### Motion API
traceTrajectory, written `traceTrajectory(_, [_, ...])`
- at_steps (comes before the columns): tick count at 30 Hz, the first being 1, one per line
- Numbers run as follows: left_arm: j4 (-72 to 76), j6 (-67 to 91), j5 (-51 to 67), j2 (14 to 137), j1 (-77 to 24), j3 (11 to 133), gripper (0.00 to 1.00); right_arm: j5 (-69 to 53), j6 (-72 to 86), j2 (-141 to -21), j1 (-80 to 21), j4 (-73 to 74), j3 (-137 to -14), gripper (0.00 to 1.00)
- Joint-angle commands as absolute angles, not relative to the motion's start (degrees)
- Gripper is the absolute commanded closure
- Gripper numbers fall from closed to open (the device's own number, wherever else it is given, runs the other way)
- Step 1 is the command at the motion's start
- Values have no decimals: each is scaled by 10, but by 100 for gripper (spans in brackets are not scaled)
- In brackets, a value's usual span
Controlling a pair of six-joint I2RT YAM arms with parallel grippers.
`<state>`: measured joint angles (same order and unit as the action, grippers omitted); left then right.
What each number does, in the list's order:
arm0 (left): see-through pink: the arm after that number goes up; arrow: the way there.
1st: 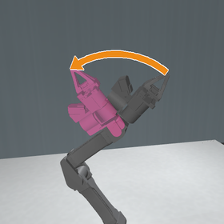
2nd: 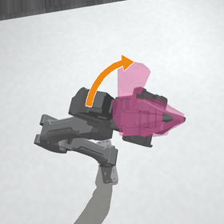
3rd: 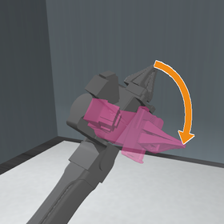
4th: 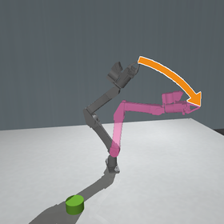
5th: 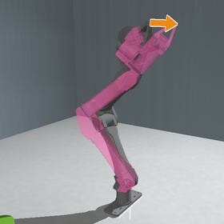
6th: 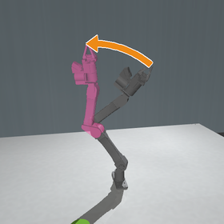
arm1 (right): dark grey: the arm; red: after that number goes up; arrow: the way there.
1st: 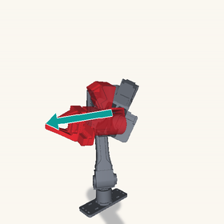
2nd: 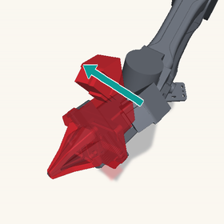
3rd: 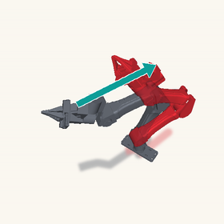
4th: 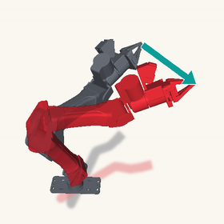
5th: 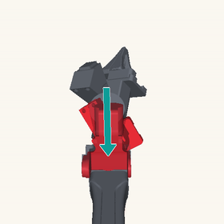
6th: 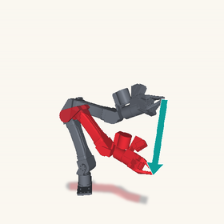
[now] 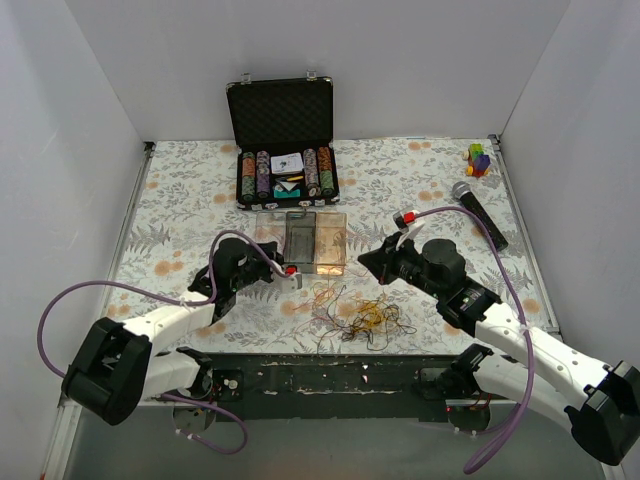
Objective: Untangle the cables
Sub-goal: Place the cable in the bin.
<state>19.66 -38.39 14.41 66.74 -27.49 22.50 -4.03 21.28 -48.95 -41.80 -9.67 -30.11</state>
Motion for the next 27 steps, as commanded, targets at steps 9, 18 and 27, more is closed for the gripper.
traceTrajectory(9, [35,-302,163,679,-271,330,83,-53,223,-486,-410,-134,-303,99])
traceTrajectory(18, [-118,-198,227,616,-269,442,58,-68,223,-505,-410,-141,-325,99])
traceTrajectory(27, [-203,-7,270,545,-266,524,28,-108,221,-546,-410,-158,-383,99])
